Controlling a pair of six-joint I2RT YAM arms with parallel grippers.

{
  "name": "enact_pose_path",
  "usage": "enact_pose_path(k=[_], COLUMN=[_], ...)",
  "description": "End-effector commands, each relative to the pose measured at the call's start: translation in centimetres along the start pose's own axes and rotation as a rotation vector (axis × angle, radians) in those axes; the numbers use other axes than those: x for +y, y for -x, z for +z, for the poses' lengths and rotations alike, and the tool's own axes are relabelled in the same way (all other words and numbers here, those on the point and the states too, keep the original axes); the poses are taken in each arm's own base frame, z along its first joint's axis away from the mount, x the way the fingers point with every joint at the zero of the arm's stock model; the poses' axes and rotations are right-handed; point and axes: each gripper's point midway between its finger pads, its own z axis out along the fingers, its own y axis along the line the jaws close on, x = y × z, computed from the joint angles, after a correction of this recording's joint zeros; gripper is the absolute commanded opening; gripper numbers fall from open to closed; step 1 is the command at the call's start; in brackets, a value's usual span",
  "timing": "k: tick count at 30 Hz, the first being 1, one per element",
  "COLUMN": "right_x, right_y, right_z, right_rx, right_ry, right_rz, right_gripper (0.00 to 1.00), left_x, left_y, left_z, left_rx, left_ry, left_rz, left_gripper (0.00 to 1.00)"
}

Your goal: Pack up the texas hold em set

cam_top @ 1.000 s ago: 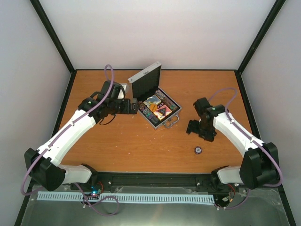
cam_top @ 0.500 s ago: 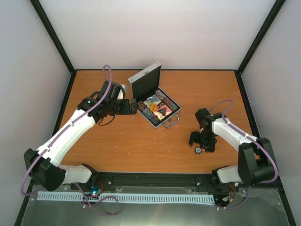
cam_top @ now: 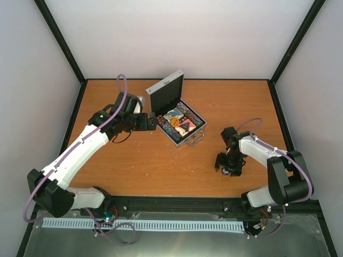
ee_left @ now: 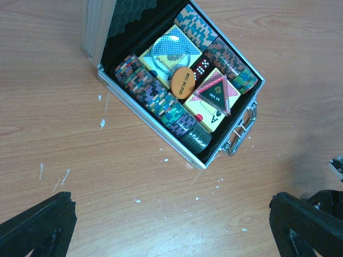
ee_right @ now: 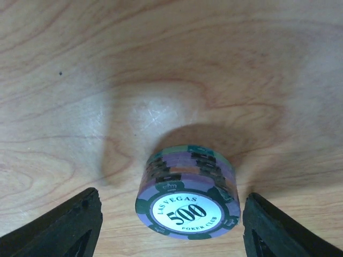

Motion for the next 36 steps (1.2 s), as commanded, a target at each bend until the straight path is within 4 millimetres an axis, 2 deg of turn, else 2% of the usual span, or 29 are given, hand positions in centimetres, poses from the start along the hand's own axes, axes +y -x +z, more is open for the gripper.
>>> enact_pose_path(k=[1,11,19,26,32,36], right_x=[-0.3,-0.7,-1.2,-1.8,-0.1,3.0], right_y=[0.4,0.9,0.7,-0.2,1.2,2.8], right_z=[0.3,0.3,0.6,0.9,-0.7,-3.7], right_rx=[-0.017,-0.033,-0.024,-0.017,-0.082,-0.176], right_ry=[-0.007,-0.033,-0.062,-0.063,0.003,0.128], right_rz=[0.016,0.035,0.045,0.038,-0.040,-0.145], right_gripper=[0.71,0.63,0.61,0.47,0.39,0.35], left_x=[-0.1,-0.4,-0.5,-0.6,-1.4,-3.0], left_y=[0.2,0.5,0.6,1.0,1.7,2.2], left_z=[-0.7,-0.9,-1.3,-1.8,-2.0,-2.2], left_rx=[-0.010,-0.023,-0.035,-0.054,-0.061,-0.038], left_ry=[-0.009,-0.026,-0.029,-0.033,-0.058,-0.126], left_rz=[-0.008,0.000,0.003,-0.003,-0.009,-0.024], left_gripper=[1.00,1.00,1.00,1.00,1.00,1.00])
